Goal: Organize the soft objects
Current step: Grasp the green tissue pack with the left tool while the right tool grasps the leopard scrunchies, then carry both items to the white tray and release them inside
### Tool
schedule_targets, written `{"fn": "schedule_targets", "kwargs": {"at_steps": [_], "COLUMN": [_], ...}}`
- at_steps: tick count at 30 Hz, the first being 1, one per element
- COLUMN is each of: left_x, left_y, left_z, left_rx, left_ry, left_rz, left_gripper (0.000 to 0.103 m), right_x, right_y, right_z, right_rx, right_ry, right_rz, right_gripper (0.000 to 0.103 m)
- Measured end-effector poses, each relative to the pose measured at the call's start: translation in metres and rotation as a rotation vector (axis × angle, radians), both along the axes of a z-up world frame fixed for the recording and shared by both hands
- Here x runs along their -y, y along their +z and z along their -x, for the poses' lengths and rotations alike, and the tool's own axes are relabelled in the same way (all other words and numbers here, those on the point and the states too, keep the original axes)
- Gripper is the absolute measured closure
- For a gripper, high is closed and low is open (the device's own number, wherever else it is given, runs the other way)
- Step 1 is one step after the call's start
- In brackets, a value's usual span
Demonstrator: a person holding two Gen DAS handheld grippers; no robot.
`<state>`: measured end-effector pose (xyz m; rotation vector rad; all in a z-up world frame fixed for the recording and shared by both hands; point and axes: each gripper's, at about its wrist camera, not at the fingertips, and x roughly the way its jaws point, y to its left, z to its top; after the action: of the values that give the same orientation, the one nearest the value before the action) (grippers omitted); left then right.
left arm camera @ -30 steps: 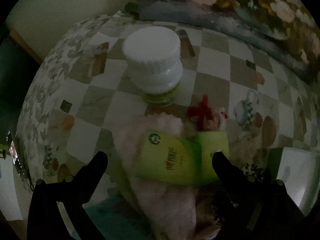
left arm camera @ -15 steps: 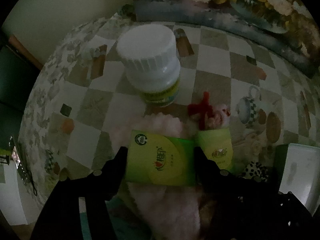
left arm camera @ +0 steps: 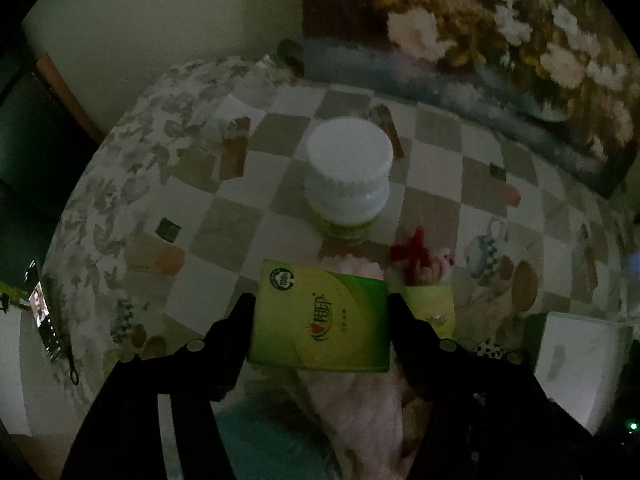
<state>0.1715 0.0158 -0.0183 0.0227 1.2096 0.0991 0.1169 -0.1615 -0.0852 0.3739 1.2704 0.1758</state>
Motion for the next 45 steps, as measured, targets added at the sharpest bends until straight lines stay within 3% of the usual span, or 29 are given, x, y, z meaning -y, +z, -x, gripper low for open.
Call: {"fn": "schedule_targets", "kwargs": {"at_steps": [11, 18, 23, 34, 45], "left_x": [-0.008, 0.007, 0.028, 0.092, 0.148], "left_y": [0.045, 0.06, 0.064, 0.078, 0.065], "left_z": [0.021, 0.047, 0.065, 0.1, 0.108], "left_rx": [0.104, 0.146, 0.151, 0.187, 0.143], "left_ry": [0.015, -0.012, -0.054, -0.215, -0.34], "left_rz": [0.042, 0.059, 0.116, 0.16, 0.148], "left_gripper": [0.036, 0.036, 0.036, 0.036, 0.036], "right_x": [0.004, 0.018, 0.037, 0.109, 0.193], "right_y": [0.04, 0.07, 0.085, 0.105, 0.105], "right_z": [0.014, 0.028, 0.045, 0.082, 0.114], "right_rx": [0.082, 0.142, 0.182, 0.219, 0.173], "right_ry": [-0.046, -0.112, -0.179, -0.385, -0.606], "right_rz": [-0.029, -0.027, -0.027, 0.123, 0.254], "right_gripper": [0.055, 0.055, 0.055, 0.055, 0.055]}}
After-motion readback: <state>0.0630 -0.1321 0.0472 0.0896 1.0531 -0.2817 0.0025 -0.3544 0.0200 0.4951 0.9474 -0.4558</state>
